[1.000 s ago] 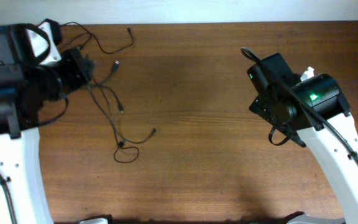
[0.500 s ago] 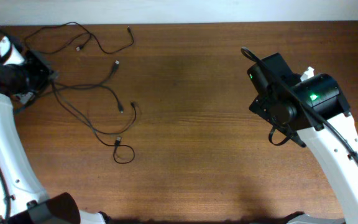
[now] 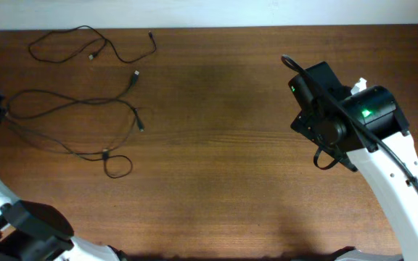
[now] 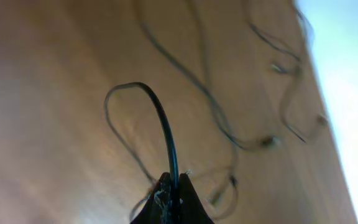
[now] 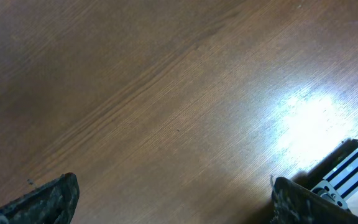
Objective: Untangle cables
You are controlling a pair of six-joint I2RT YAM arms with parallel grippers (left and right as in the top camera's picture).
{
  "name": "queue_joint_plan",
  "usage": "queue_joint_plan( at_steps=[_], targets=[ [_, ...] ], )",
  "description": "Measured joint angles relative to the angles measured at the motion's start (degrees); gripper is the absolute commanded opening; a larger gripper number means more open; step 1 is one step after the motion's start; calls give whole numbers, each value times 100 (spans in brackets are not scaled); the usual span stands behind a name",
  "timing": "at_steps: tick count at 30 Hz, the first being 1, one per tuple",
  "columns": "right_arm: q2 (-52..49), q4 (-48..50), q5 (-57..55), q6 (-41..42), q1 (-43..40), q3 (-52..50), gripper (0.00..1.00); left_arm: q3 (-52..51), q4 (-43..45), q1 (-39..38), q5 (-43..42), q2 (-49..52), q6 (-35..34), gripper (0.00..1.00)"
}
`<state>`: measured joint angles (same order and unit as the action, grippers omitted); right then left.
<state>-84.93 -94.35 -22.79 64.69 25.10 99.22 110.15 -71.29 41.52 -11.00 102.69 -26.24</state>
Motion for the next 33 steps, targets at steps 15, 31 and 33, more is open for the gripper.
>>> queue_joint_plan(
  at_steps=[15, 31, 33],
  targets=[
    [0, 0, 2, 0, 0, 0, 98, 0, 625, 278, 2347, 1357, -664, 47],
    [0, 0, 2, 0, 0, 0, 98, 26, 940, 428, 1045, 1685, -129, 47],
    [0, 0, 2, -2, 0, 0, 98, 28, 1032, 313, 363, 1694, -9, 55]
  ],
)
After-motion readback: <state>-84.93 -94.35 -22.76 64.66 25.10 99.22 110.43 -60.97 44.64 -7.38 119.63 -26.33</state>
